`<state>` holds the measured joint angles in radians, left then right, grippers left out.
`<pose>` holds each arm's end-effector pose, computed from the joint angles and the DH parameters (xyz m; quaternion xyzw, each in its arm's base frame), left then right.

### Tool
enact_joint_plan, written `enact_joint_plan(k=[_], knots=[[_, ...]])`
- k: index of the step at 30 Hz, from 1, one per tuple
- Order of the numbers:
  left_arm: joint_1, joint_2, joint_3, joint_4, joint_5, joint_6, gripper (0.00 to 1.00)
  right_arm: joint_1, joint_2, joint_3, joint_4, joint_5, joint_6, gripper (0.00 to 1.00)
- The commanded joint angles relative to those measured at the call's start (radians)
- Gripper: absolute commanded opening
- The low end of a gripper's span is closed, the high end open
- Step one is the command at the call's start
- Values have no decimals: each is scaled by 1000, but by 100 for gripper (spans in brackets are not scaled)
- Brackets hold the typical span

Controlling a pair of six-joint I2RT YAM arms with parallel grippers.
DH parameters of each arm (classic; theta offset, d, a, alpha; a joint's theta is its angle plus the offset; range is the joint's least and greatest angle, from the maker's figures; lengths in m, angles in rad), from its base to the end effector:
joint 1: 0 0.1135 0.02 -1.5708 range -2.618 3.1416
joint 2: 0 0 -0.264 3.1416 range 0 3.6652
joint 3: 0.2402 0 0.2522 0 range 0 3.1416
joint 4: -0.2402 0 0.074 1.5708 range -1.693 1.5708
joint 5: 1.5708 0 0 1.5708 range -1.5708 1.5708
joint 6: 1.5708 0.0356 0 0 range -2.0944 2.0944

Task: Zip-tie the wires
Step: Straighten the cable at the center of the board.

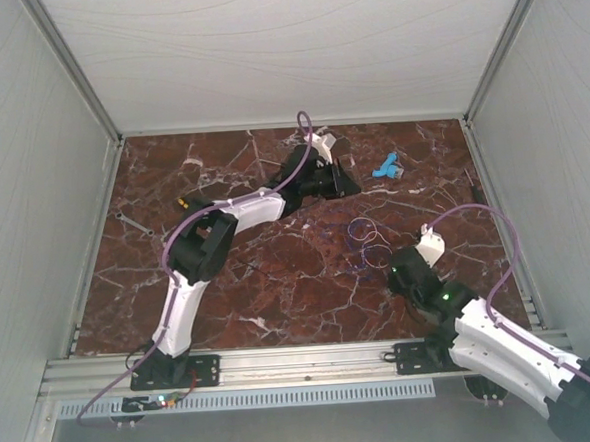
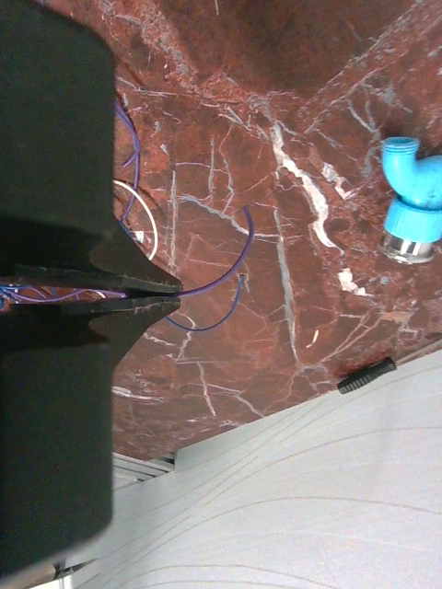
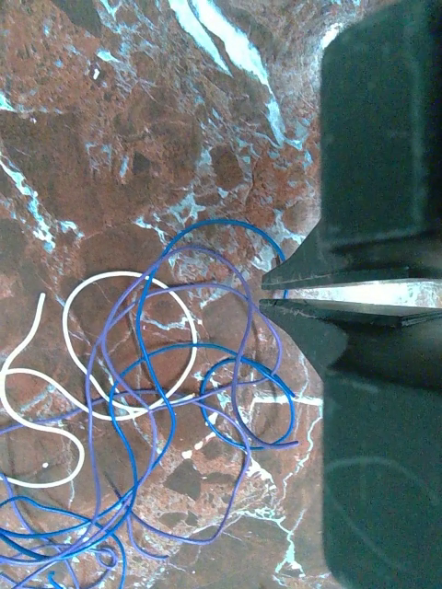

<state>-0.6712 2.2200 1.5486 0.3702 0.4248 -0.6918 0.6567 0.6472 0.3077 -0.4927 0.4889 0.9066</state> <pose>0.3905 -0.3289 0.1868 0.1169 0.7883 -0.4970 0.3433 0.1142 0.0669 0.1697 0.1995 0.8869 0.0865 0.4076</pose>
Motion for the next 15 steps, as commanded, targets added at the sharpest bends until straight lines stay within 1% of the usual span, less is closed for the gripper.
enact_joint_plan(k=[1, 4, 7, 11, 13, 15], knots=[[-15, 38, 7, 64, 26, -17, 0, -34, 17, -2, 59, -8, -24, 6], [-16, 50, 7, 65, 29, -26, 0, -51, 18, 5, 51, -11, -30, 8], [-16, 62, 22, 54, 32, -26, 1, -58, 6, 9, 55, -15, -46, 12], [-16, 77, 61, 25, 36, -18, 17, -65, -6, 26, 54, -10, -65, 17], [-16, 85, 86, 3, 25, -15, 29, -68, -9, 39, 53, -9, -72, 22], [-16, 89, 100, -22, 4, -12, 46, -70, -9, 53, 49, -8, -81, 28]])
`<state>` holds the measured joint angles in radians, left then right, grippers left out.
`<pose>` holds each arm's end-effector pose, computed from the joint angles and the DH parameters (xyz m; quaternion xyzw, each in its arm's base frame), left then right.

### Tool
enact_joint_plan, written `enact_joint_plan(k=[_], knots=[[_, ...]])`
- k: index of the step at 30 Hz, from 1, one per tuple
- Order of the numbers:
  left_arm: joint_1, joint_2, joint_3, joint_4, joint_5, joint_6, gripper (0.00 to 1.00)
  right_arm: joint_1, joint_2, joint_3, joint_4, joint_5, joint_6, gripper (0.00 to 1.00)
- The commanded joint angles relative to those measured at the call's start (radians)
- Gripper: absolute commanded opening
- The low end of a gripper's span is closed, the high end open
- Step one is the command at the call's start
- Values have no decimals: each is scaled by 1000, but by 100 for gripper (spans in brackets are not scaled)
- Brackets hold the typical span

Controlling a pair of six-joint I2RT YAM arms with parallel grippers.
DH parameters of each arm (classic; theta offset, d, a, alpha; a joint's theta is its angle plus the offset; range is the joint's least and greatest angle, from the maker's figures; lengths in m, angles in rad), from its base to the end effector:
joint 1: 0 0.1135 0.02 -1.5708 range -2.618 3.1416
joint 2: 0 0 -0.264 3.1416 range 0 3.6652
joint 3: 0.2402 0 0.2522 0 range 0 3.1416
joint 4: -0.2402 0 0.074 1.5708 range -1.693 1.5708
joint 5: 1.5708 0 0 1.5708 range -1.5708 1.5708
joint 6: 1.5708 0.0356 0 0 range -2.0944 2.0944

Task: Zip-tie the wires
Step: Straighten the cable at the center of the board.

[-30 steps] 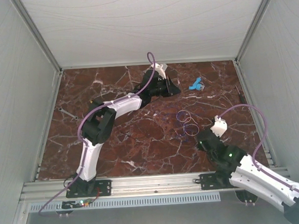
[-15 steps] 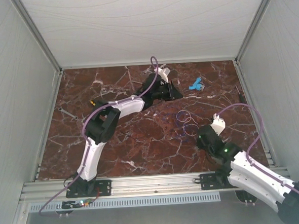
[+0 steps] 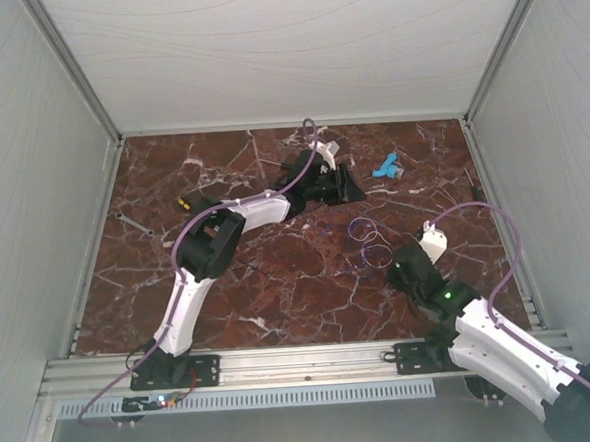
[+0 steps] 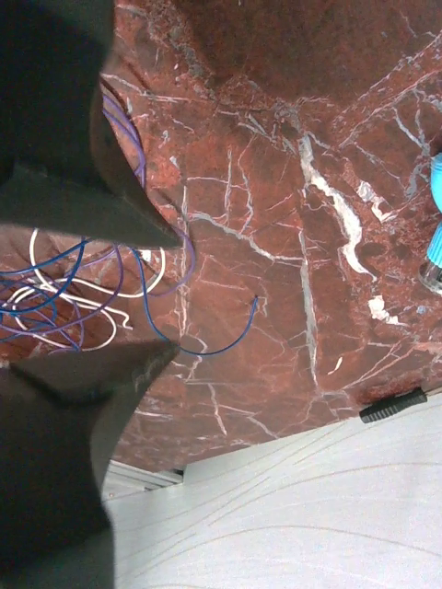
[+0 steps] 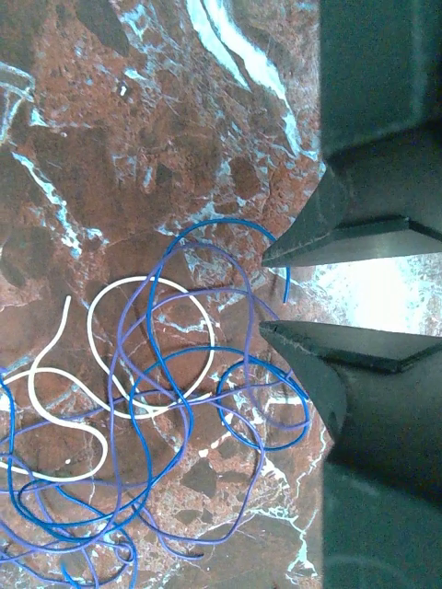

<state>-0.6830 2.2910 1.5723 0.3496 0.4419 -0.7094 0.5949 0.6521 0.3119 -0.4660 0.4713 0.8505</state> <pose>0.3914 -0.3381 0.1575 0.1133 0.8064 -0.4925 0.3073 0.1203 0.0619 0.1722 0.2014 0.8837 0.0775 0.4153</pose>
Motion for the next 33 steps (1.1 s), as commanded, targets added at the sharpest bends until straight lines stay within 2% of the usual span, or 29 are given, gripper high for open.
enact_joint_plan(k=[1, 3, 8, 11, 14, 20, 24, 28, 33], knots=[[-4, 17, 82, -10, -24, 11, 52, -8, -15, 57, 23, 9, -31, 31], [-2, 13, 93, -25, -41, 23, 63, -9, -18, 75, 19, 12, -40, 36], [23, -20, 128, -67, -73, 48, 81, -12, -23, 125, 22, 27, -84, 56], [40, -69, 122, -111, -121, 85, 98, -13, -25, 162, 34, 34, -123, 64], [56, -153, 69, -159, -187, 146, 100, -14, -23, 196, 51, 37, -161, 68], [110, -414, -106, -279, -405, 216, 100, -13, -16, 234, 127, -9, -226, 69], [165, -639, -357, -285, -553, 207, 100, -14, -3, 238, 182, -45, -232, 69], [253, -857, -589, -286, -602, 177, 100, -13, 37, 250, 205, -84, -230, 71], [304, -1028, -760, -385, -681, 158, 100, -13, 137, 286, 224, -139, -228, 71]])
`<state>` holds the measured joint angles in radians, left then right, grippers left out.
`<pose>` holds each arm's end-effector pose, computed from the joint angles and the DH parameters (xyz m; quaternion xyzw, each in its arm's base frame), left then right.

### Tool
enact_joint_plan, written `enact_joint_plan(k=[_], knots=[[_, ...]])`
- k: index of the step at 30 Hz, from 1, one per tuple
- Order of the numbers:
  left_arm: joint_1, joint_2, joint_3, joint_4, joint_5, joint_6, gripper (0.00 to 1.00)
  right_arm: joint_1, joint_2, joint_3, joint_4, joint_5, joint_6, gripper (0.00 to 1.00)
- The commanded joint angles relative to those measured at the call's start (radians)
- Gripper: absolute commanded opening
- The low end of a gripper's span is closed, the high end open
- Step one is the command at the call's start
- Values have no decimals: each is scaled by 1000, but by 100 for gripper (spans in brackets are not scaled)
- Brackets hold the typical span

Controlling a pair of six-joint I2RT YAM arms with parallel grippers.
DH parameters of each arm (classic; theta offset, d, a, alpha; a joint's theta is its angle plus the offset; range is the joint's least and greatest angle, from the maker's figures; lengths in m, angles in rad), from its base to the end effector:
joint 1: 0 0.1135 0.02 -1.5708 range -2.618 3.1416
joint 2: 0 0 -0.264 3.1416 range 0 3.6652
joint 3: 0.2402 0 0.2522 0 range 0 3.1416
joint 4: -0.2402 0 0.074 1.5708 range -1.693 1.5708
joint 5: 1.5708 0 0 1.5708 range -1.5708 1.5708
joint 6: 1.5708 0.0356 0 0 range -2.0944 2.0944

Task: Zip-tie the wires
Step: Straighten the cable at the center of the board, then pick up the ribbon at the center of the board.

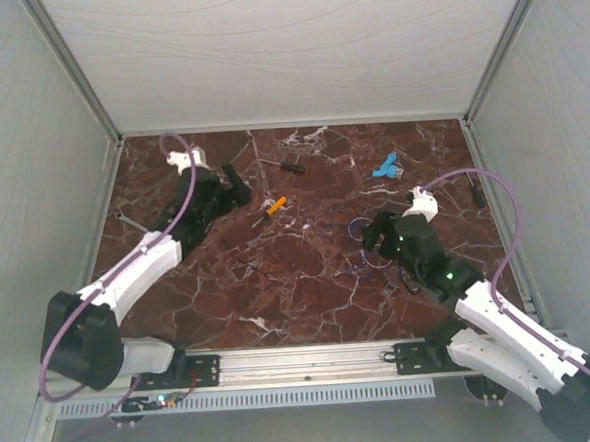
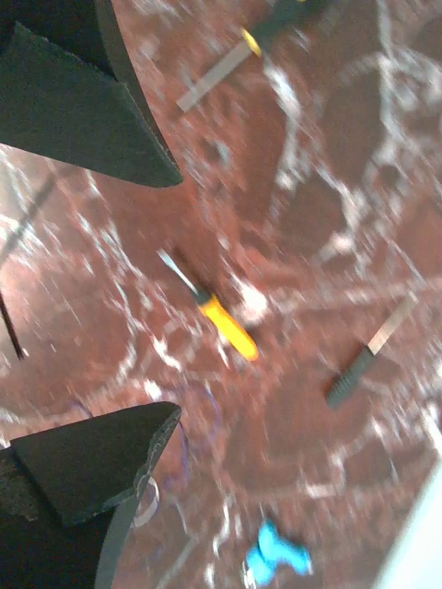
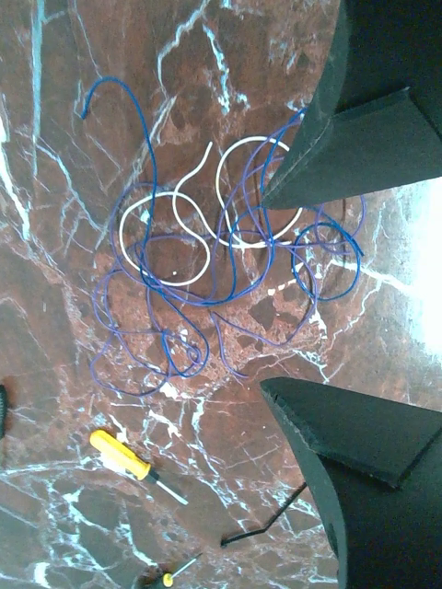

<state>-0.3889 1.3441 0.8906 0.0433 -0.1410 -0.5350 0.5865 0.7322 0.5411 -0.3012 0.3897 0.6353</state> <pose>0.2863 -0.1119 0.2738 -0.0994 0.8292 -0.1910 0.5158 0.1489 0.0827 0.2518 0.1199 0.8392 0.1529 0.5080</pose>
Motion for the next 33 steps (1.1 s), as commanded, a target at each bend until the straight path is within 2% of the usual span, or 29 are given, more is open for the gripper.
enact_joint_plan(k=[1, 4, 7, 14, 17, 25, 33], knots=[[11, -99, -98, -103, -107, -13, 100, -5, 79, 68, 61, -76, -14, 71], [15, -131, -143, -163, -150, -31, 99, -5, 136, 99, 62, -137, -16, 72], [15, -138, -181, -187, -145, -52, 93, -5, 163, 107, 64, -198, -20, 72], [15, -85, -266, -120, -64, -99, 77, -5, 176, 80, 71, -262, -10, 73], [12, -38, -269, -89, -35, -103, 67, -5, 172, 76, 53, -263, -11, 74], [5, 98, -248, -87, -96, -137, 55, -6, 143, 37, 46, -245, -3, 75], [-6, 179, -230, -58, -127, -117, 35, -4, 144, 31, 40, -246, -8, 76]])
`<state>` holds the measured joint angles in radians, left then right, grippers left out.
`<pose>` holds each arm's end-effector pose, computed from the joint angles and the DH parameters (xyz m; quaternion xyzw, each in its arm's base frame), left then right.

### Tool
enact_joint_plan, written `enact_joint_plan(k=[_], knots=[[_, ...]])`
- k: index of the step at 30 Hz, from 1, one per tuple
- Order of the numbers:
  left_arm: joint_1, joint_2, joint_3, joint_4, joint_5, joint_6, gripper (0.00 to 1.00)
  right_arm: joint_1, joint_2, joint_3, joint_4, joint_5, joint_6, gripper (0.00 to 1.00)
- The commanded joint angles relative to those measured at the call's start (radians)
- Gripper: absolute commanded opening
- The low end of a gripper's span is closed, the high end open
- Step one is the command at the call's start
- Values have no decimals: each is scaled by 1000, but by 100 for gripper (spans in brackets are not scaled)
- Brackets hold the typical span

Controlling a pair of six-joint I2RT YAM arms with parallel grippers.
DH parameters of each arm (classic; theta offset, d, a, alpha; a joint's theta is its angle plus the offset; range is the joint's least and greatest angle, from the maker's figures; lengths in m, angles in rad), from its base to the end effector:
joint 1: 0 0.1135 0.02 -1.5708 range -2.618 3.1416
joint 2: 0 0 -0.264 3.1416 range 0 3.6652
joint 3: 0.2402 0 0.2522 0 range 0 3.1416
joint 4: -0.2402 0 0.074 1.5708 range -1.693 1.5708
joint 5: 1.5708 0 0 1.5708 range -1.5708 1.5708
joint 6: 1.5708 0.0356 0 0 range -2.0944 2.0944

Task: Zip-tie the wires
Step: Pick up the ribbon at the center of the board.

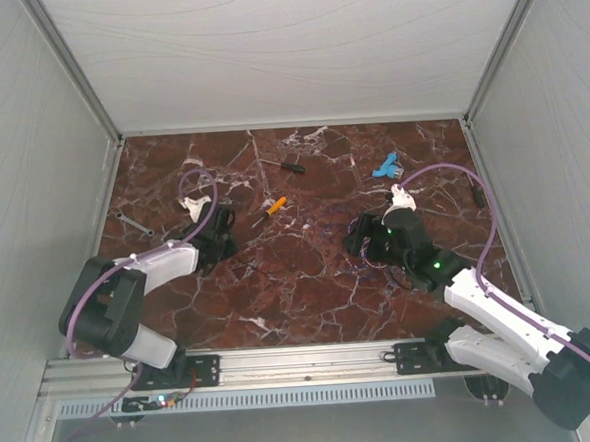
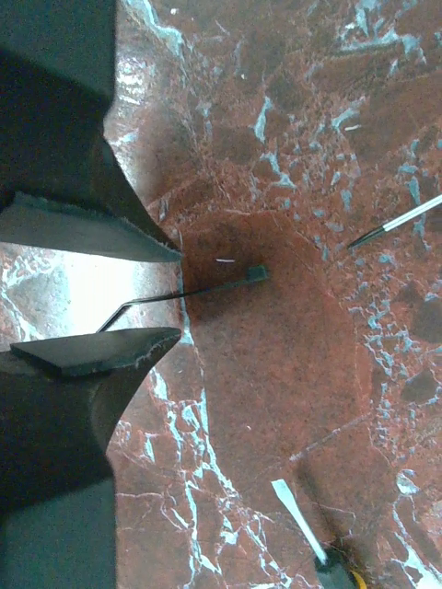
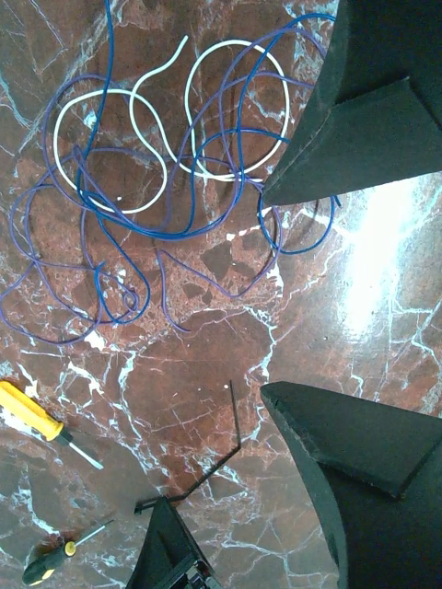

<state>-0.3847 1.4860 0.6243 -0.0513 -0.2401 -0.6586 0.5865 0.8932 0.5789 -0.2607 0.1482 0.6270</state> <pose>0.2526 -0.0931 0.1438 -0.1666 0.9255 -0.0615 0.3345 0.1675 0.1050 0.2411 0.0531 0.8753 0.2181 0.4283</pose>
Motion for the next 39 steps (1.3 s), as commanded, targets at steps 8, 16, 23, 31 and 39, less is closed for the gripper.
enact_joint_plan(k=[8, 16, 23, 31, 39], knots=[[-66, 119, 115, -47, -132, 8, 20, -5, -23, -16, -7, 1, 0, 76], [-83, 161, 135, -68, -143, 28, 0, -5, -48, -30, -24, 17, -6, 77], [-88, 141, 125, -41, -138, 49, 0, -5, -81, -32, -47, 33, -19, 77], [-106, -38, 34, 118, 0, 128, 0, -4, -130, -46, -36, 33, -30, 78], [-130, -278, -53, 229, 254, 179, 0, -5, -207, -32, -5, -61, -44, 80]])
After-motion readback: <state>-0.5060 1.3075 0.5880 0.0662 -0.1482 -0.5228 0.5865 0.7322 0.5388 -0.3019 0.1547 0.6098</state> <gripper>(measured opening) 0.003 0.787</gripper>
